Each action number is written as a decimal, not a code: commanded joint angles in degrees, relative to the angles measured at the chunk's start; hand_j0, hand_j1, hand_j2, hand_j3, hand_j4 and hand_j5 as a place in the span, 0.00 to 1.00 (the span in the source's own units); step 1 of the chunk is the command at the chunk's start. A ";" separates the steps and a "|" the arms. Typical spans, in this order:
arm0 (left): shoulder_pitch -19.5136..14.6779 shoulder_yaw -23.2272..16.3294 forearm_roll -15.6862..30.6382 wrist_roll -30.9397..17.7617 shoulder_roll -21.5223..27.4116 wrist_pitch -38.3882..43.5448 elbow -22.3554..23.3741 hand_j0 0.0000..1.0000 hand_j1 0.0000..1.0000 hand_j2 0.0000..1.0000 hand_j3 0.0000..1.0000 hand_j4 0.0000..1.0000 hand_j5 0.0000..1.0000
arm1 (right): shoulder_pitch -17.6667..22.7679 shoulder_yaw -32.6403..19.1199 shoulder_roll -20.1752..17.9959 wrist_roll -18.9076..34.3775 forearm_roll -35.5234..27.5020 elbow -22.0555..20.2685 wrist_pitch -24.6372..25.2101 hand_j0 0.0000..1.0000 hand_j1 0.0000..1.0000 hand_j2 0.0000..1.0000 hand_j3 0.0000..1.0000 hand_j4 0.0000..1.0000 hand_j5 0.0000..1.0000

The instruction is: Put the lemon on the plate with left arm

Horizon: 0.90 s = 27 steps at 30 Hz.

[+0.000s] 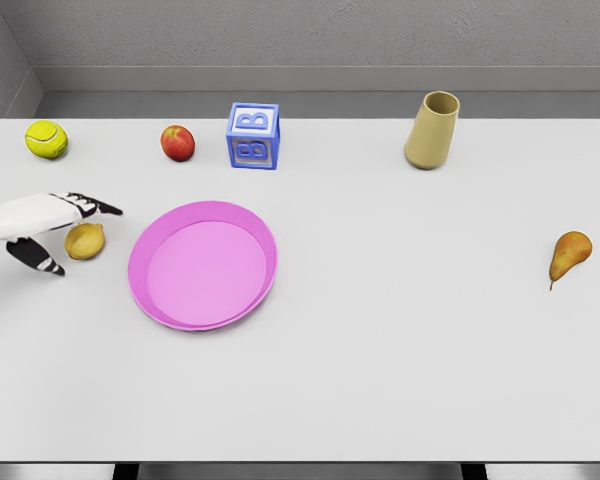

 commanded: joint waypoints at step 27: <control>-1.32 -2.76 -0.15 0.02 -0.30 0.13 0.14 0.53 0.53 0.53 0.53 0.53 0.53 | 0.00 0.01 0.01 0.02 -0.01 0.01 0.00 1.00 1.00 1.00 1.00 1.00 1.00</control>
